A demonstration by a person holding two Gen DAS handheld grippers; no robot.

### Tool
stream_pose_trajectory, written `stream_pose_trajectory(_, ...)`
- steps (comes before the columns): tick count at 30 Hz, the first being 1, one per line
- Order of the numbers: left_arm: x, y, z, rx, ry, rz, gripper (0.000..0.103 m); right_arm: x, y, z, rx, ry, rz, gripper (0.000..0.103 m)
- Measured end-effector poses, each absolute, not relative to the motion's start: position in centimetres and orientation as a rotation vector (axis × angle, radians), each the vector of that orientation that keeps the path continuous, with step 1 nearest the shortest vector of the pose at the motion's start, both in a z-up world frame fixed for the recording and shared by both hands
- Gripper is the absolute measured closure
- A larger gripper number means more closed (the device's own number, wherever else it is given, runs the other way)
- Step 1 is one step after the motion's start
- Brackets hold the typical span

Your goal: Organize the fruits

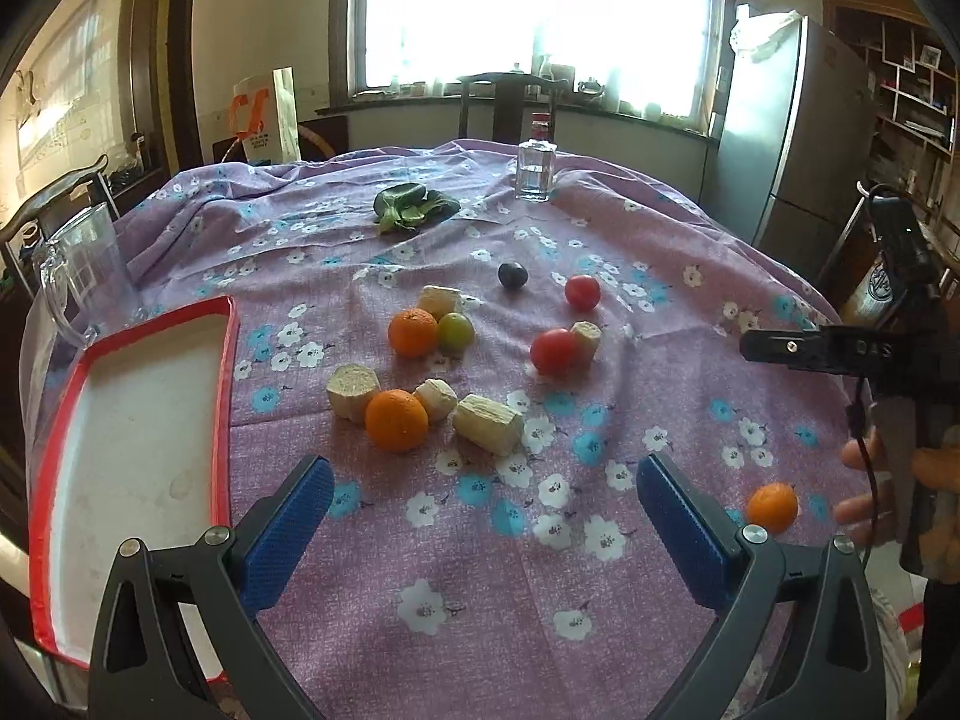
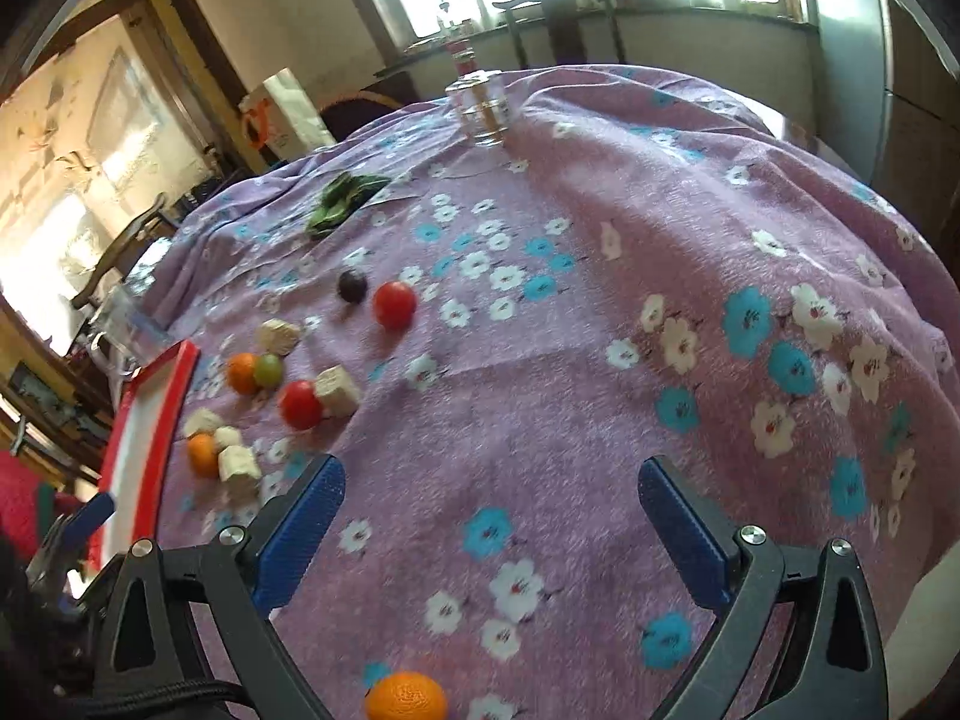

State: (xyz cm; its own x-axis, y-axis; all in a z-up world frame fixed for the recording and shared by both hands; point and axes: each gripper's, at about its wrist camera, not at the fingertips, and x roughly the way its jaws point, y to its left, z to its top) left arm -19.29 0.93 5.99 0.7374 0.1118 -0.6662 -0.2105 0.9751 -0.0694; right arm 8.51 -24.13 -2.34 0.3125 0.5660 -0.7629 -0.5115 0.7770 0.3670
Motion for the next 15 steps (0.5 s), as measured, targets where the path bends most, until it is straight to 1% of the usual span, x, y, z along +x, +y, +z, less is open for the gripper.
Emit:
stream_pose_trajectory(4,-19.9,0.7,5.5,-0.151,0.71,0.182,0.001,5.3,-24.6,-1.1,-0.025,0.962,0.728,0.004)
stream_pose_trajectory(8,-20.6,0.6,4.6,-0.165,0.73,0.184,0.001,3.3,-24.9,-1.5,-0.047,0.938,0.743,0.004)
stream_pose_trajectory(9,-20.8,0.3,4.4,-0.166,0.729,0.186,0.001,2.5,-25.1,-1.7,-0.038,0.907,0.748,0.004)
stream_pose_trajectory(12,-21.4,0.2,3.8,-0.179,0.738,0.185,0.001,0.8,-25.7,-2.2,0.116,0.832,0.748,0.004)
stream_pose_trajectory(13,-21.4,0.1,3.5,-0.186,0.749,0.179,0.001,0.4,-25.1,-2.1,0.088,0.794,0.686,0.004)
stream_pose_trajectory(15,-21.4,0.0,3.3,-0.191,0.76,0.172,0.001,-0.7,-22.3,-1.8,-0.18,0.641,0.398,0.004)
